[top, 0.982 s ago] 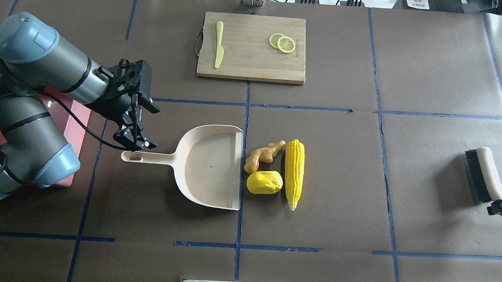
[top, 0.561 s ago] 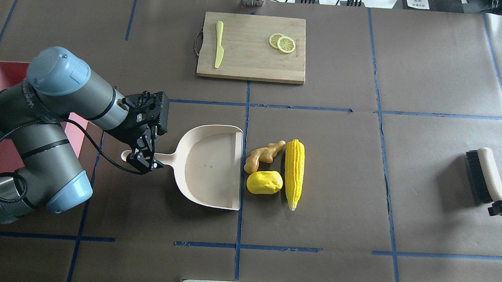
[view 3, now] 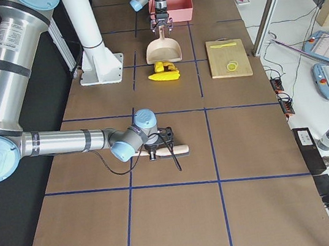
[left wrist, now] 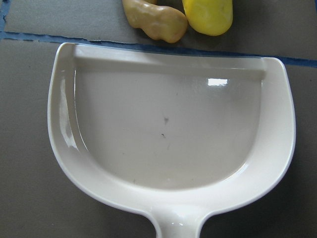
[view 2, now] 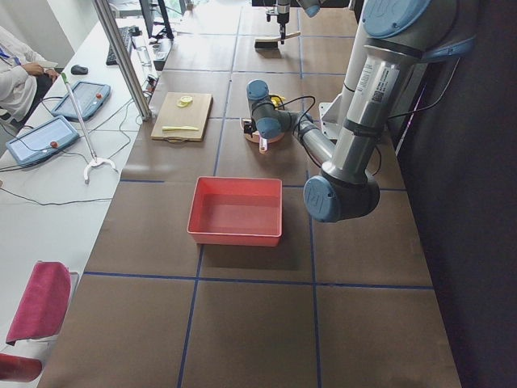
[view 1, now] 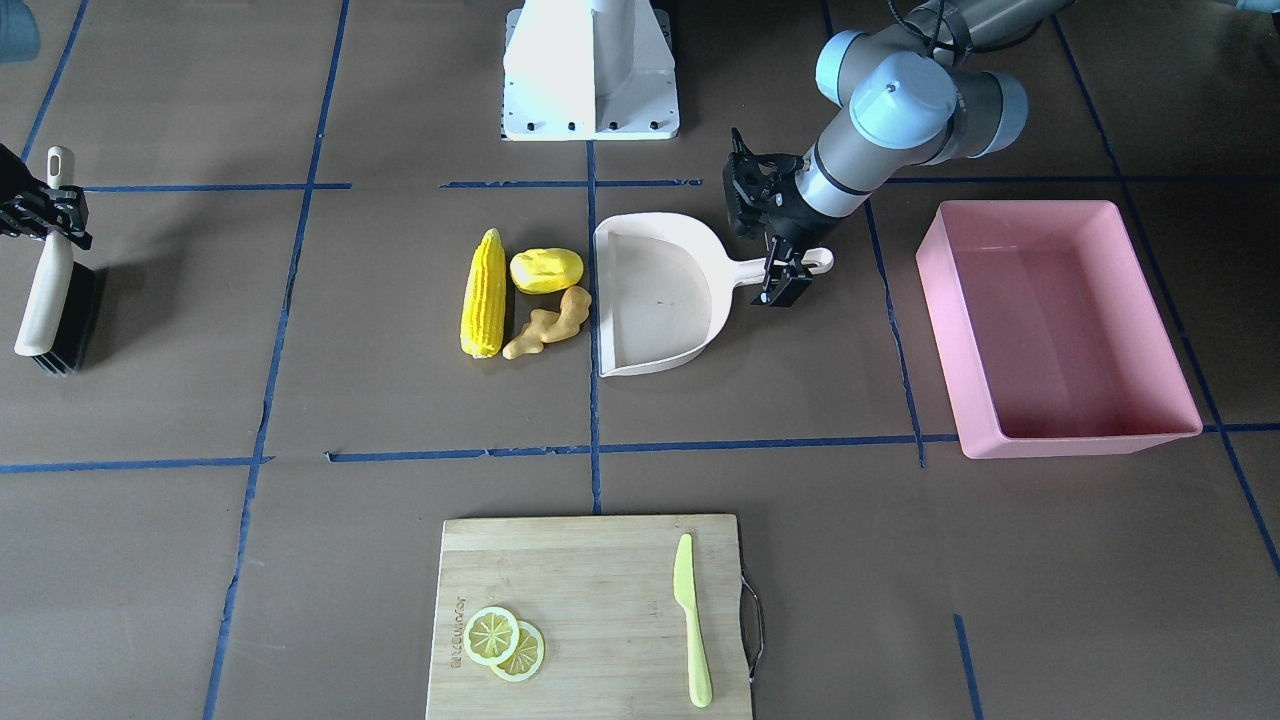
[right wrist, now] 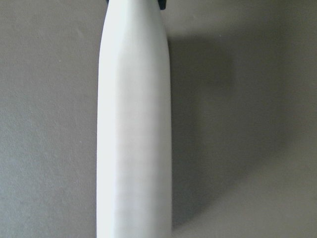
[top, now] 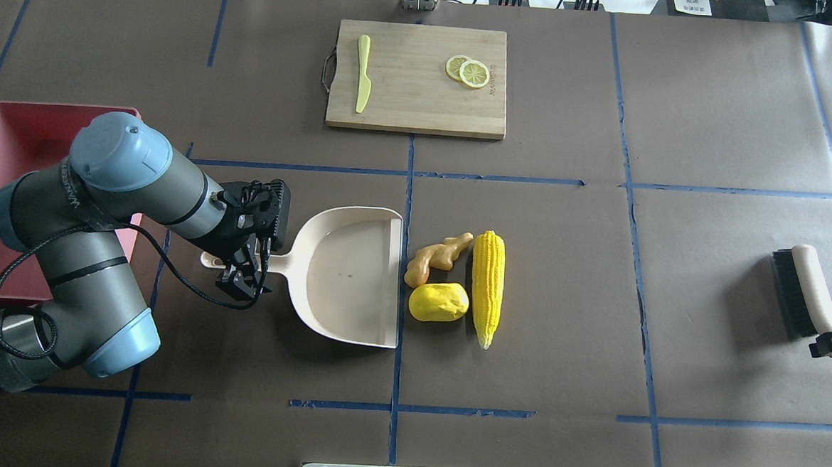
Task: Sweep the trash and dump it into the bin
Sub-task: 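Grasp the dustpan handle with the left gripper and hold it flat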
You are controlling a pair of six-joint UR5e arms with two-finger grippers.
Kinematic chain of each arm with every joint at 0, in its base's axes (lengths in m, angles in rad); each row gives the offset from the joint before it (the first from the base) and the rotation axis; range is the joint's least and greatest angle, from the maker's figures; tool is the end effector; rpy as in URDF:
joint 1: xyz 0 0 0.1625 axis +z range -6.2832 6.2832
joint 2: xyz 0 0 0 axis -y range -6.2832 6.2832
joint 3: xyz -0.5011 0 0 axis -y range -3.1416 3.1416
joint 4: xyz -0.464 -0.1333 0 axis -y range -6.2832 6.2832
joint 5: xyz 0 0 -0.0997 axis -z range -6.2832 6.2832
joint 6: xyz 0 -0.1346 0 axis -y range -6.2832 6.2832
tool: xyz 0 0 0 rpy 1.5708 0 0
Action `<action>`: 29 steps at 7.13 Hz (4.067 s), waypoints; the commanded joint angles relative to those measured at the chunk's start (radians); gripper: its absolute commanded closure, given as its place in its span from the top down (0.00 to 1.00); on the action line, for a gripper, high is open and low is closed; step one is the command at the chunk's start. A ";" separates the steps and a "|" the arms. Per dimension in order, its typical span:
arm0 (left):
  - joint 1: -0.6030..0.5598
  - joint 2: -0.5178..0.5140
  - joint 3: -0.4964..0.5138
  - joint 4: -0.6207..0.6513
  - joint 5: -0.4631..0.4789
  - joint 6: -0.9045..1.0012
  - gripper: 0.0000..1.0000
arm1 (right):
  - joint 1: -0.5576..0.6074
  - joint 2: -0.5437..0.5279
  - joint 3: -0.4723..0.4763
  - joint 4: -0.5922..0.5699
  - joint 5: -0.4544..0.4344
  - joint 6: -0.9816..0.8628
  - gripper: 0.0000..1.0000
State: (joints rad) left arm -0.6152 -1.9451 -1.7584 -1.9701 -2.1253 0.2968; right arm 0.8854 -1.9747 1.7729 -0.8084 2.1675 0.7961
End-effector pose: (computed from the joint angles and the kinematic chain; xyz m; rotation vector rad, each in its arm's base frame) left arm 0.5575 -0.4704 0.3655 0.7880 0.8599 1.3868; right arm -0.2094 -0.3472 0.7576 0.0093 -0.7947 -0.0624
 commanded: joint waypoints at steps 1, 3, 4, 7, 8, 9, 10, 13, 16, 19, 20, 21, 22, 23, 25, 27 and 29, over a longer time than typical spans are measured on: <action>0.003 0.005 0.014 -0.001 0.004 0.004 0.97 | 0.000 -0.001 0.000 0.000 0.000 0.000 0.00; 0.037 0.028 0.020 -0.009 0.004 0.001 0.94 | 0.000 0.001 0.000 0.000 0.002 0.000 0.00; 0.038 0.026 0.034 -0.013 0.004 -0.001 0.92 | 0.000 0.001 0.000 0.000 0.002 0.000 0.00; 0.046 0.025 0.048 -0.015 -0.002 -0.005 0.82 | 0.000 0.001 -0.001 0.000 0.002 0.000 0.00; 0.048 0.022 0.048 -0.013 -0.004 -0.005 0.79 | 0.000 0.001 0.000 0.000 0.002 0.000 0.00; 0.048 0.017 0.048 -0.013 -0.007 -0.005 0.79 | 0.000 0.001 -0.001 0.000 0.002 0.000 0.00; 0.048 0.014 0.046 -0.009 -0.007 -0.007 0.77 | 0.000 0.001 0.000 0.000 0.002 0.000 0.00; 0.048 0.008 0.039 -0.003 -0.007 -0.005 0.76 | 0.000 0.001 0.000 0.000 0.002 0.000 0.00; 0.046 0.008 0.034 0.000 -0.005 0.005 0.44 | 0.001 -0.001 0.000 0.000 0.002 -0.002 0.00; 0.022 0.008 0.030 0.000 -0.005 0.005 0.27 | 0.000 -0.001 0.000 0.000 0.002 -0.002 0.00; 0.003 0.009 0.028 0.000 -0.007 0.007 0.27 | 0.000 -0.001 0.000 0.002 0.002 -0.002 0.00; -0.017 0.011 0.025 0.002 -0.008 0.007 0.26 | 0.000 -0.001 0.000 0.000 0.002 -0.002 0.00; -0.050 0.015 0.001 0.019 -0.008 0.005 0.20 | 0.000 0.000 0.000 0.002 0.002 -0.002 0.00; -0.064 0.008 -0.035 0.115 -0.008 0.005 0.10 | 0.001 0.001 0.000 0.000 0.002 -0.002 0.00; -0.046 0.006 -0.039 0.157 -0.004 0.007 0.07 | 0.000 0.001 0.000 0.002 0.003 -0.003 0.00; -0.014 -0.009 -0.030 0.155 -0.002 0.008 0.02 | 0.000 -0.001 -0.001 0.002 0.002 -0.002 0.00; -0.001 -0.020 -0.020 0.157 0.004 0.008 0.01 | 0.000 -0.001 -0.001 0.002 0.002 -0.002 0.00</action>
State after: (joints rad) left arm -0.6235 -1.9593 -1.7828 -1.8140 -2.1249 0.3046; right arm 0.8853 -1.9756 1.7719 -0.8069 2.1693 0.7944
